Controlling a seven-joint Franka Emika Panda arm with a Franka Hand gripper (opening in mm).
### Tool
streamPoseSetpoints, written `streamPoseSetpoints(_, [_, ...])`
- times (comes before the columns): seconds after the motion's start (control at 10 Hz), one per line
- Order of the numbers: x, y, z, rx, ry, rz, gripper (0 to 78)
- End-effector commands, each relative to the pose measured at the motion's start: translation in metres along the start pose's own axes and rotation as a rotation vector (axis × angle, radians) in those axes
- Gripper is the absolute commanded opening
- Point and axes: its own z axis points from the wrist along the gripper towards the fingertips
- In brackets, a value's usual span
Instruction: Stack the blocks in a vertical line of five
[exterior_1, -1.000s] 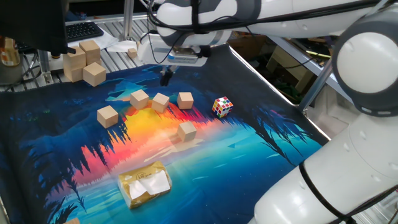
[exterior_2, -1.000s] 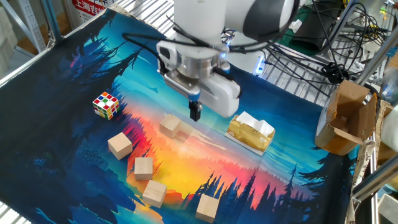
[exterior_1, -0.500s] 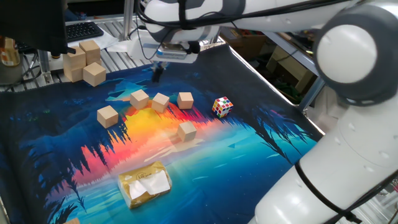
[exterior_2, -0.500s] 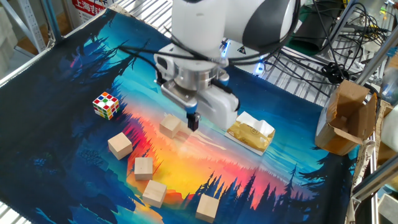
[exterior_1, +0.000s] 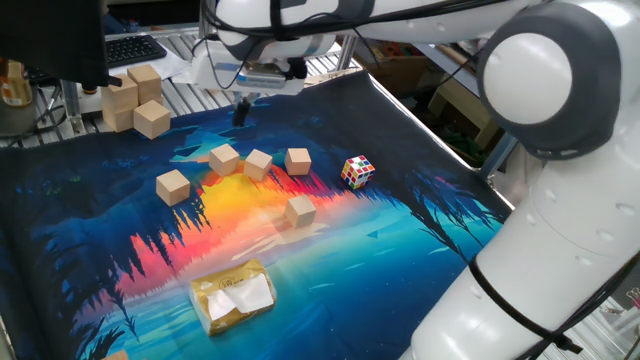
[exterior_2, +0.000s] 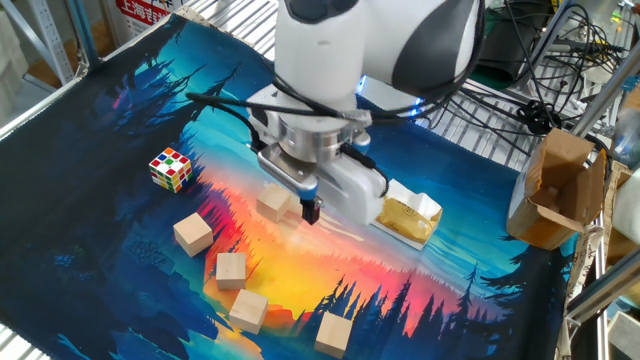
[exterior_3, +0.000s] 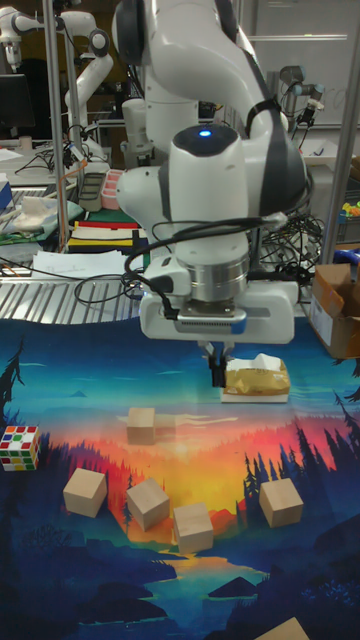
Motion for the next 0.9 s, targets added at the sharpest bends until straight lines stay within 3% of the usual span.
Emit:
streamPoseSetpoints(0.1, [-0.005, 0.016, 0.007, 0.019, -0.01, 0.012, 0.0])
streamPoseSetpoints(0.5, [-0.012, 0.02, 0.018, 0.019, -0.019, 0.024, 0.0])
streamPoseSetpoints(0.9, [-0.017, 0.02, 0.017, 0.024, -0.019, 0.03, 0.0])
